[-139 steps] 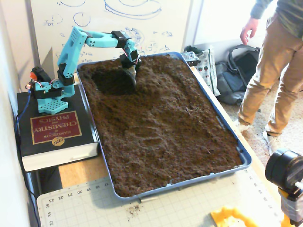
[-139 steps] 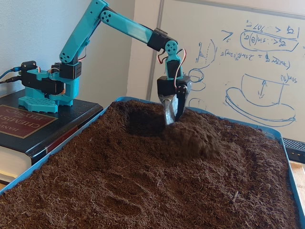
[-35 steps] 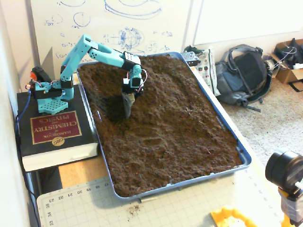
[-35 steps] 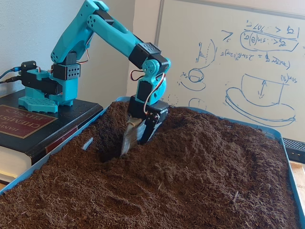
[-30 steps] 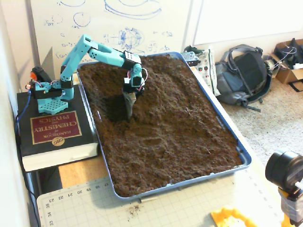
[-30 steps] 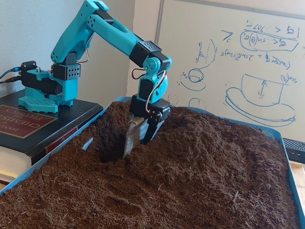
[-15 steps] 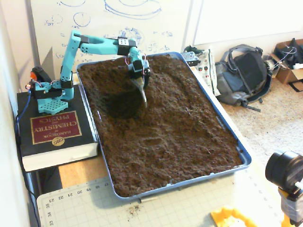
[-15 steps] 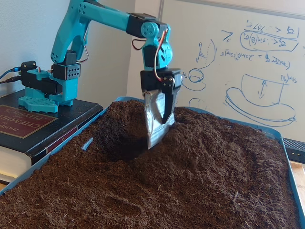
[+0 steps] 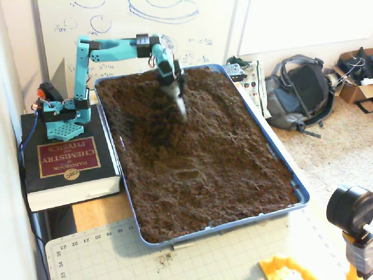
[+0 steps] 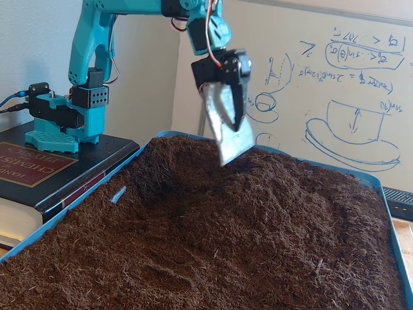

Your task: Build a berm.

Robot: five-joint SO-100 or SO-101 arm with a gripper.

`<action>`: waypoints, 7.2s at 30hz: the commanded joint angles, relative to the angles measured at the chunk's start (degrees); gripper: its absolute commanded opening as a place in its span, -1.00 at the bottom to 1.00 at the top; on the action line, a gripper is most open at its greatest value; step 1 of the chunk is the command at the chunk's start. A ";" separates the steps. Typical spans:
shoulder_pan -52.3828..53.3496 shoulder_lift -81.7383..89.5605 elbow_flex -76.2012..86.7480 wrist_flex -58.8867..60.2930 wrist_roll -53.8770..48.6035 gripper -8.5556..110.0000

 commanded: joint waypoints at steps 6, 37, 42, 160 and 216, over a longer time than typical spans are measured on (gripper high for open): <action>11.16 6.33 9.84 12.92 -16.26 -0.86; 19.34 -29.88 -13.18 -5.98 -21.01 -0.86; 17.93 -35.16 -25.22 -5.36 -21.01 -0.86; 6.33 3.43 -17.84 -2.02 -5.27 -0.86; -25.49 -50.63 -27.77 -81.39 2.72 -0.86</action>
